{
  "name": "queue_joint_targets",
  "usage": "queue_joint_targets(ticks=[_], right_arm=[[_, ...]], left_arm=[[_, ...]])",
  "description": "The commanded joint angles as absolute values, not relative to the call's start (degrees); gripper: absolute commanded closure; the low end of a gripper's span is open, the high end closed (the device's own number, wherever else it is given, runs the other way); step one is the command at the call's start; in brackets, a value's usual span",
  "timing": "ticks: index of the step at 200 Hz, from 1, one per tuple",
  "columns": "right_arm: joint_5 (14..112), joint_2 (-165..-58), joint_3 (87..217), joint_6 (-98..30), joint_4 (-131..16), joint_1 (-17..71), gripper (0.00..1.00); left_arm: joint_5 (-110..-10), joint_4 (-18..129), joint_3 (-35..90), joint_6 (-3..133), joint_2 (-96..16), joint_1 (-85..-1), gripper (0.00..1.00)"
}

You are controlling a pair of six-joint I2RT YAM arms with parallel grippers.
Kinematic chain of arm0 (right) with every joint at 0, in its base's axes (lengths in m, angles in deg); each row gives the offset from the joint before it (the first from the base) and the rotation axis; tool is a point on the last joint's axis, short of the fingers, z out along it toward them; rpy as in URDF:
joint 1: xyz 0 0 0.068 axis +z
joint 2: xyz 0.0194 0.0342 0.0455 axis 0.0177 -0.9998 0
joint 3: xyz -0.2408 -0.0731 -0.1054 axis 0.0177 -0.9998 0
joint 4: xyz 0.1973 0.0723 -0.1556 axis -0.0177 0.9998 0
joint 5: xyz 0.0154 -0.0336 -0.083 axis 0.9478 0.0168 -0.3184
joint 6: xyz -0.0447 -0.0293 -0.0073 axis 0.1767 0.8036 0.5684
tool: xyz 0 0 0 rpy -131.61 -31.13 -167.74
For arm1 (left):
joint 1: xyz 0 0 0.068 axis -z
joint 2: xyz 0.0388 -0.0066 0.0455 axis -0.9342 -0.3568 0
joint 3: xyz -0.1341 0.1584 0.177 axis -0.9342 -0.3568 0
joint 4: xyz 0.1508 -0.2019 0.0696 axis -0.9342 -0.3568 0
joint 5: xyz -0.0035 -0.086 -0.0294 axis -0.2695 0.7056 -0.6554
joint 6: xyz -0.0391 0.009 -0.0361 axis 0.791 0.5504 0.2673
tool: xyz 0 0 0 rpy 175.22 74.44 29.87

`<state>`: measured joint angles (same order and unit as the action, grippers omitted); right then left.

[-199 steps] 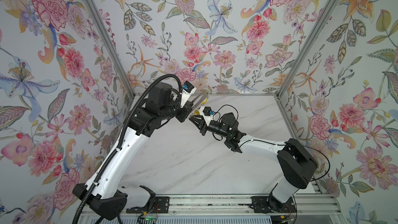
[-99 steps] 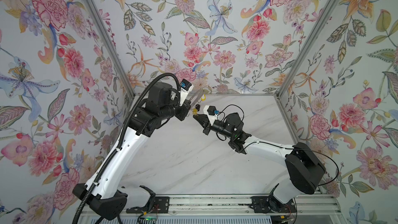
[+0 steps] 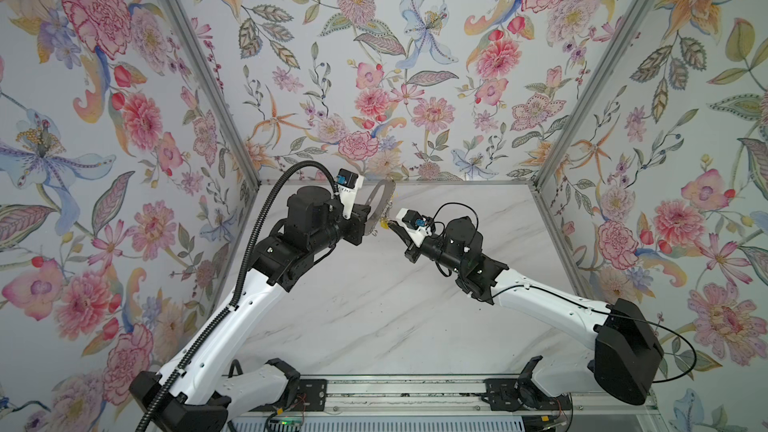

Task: Remove the keys from the keyring

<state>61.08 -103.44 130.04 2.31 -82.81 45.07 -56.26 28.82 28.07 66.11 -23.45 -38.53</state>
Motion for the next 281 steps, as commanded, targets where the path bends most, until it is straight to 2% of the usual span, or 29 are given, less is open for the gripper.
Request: queue_joint_targets(ticks=[1, 20, 48, 93, 130, 206, 252, 281], right_arm=[[56.4, -99.6, 132.2, 7.8, -79.9, 45.0, 1.00], [55.7, -98.8, 132.7, 9.3, -78.8, 45.0, 1.00], [54.9, -98.1, 133.2, 11.1, -77.3, 44.9, 1.00], [53.2, -97.0, 134.5, 14.5, -73.4, 44.4, 1.00], [51.8, -96.5, 135.1, 16.6, -69.6, 43.9, 1.00], [51.4, -94.6, 135.8, 18.1, -64.0, 43.4, 1.00], [53.8, -92.9, 135.9, 19.7, -60.4, 43.3, 1.00], [55.3, -91.6, 135.8, 20.9, -58.8, 43.4, 1.00]], left_arm=[[-61.4, 35.6, 23.3, 70.4, -21.5, -40.0, 0.98], [-59.9, 39.1, 19.0, 73.0, -20.0, -40.0, 0.94], [-59.0, 41.1, 15.5, 74.9, -18.8, -40.0, 0.82], [-61.1, 39.4, 13.0, 74.9, -15.0, -40.1, 0.54], [-62.8, 35.3, 11.7, 73.0, -11.0, -40.6, 0.36], [-60.0, 31.4, 15.3, 67.7, -9.8, -40.7, 0.33], [-52.0, 34.0, 18.7, 61.5, -12.8, -40.2, 0.35], [-46.4, 39.1, 16.7, 53.7, -14.3, -36.6, 0.37]])
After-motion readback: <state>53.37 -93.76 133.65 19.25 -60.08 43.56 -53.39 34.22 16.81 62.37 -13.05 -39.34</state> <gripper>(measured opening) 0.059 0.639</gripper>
